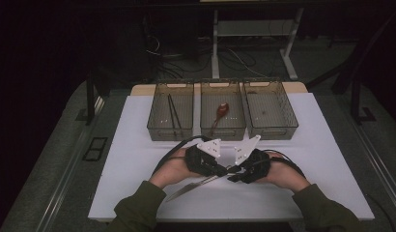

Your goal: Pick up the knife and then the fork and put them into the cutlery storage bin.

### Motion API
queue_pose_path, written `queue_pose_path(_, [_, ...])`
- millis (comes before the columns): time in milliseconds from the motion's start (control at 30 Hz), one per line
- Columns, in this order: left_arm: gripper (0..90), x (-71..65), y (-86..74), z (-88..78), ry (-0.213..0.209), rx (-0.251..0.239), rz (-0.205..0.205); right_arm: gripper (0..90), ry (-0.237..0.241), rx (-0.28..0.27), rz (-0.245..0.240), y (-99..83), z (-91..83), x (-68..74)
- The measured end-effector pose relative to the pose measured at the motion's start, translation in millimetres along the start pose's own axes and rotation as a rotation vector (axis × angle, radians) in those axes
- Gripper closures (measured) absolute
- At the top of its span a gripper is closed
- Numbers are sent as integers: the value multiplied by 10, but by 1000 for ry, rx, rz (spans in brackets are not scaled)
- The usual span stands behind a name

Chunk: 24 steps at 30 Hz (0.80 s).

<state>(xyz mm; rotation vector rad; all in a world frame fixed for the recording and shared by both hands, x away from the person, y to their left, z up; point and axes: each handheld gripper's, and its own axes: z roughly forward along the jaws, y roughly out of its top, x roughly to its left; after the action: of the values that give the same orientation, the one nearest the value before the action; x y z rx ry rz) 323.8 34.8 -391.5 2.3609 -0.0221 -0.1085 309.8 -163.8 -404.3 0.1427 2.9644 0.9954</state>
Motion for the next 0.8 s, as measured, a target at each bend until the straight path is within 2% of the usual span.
queue_pose_path(67, [845, -2, 7, -5, -4, -6, 4, 704, 1, -6, -24, 3, 11, -7])
queue_pose_path(200, [845, -22, 30, -2, -12, -10, 13, 732, -4, 5, -30, 16, 39, 12])
queue_pose_path(400, [845, -41, 47, -2, -7, -9, 26, 799, 17, 15, -45, 28, 53, 37])
queue_pose_path(567, [843, -47, 53, -1, -10, -4, 37, 804, 51, 21, -24, 23, 75, 26])
queue_pose_path(633, [840, -43, 47, 8, -7, -4, 35, 805, 48, 25, -18, 20, 75, 28])
queue_pose_path(700, [817, -40, 43, 9, 3, -16, 26, 806, 51, 23, -8, 13, 72, 14])
queue_pose_path(800, [722, -26, 30, -34, 18, -35, 11, 807, 47, 31, -2, -10, 72, 0])
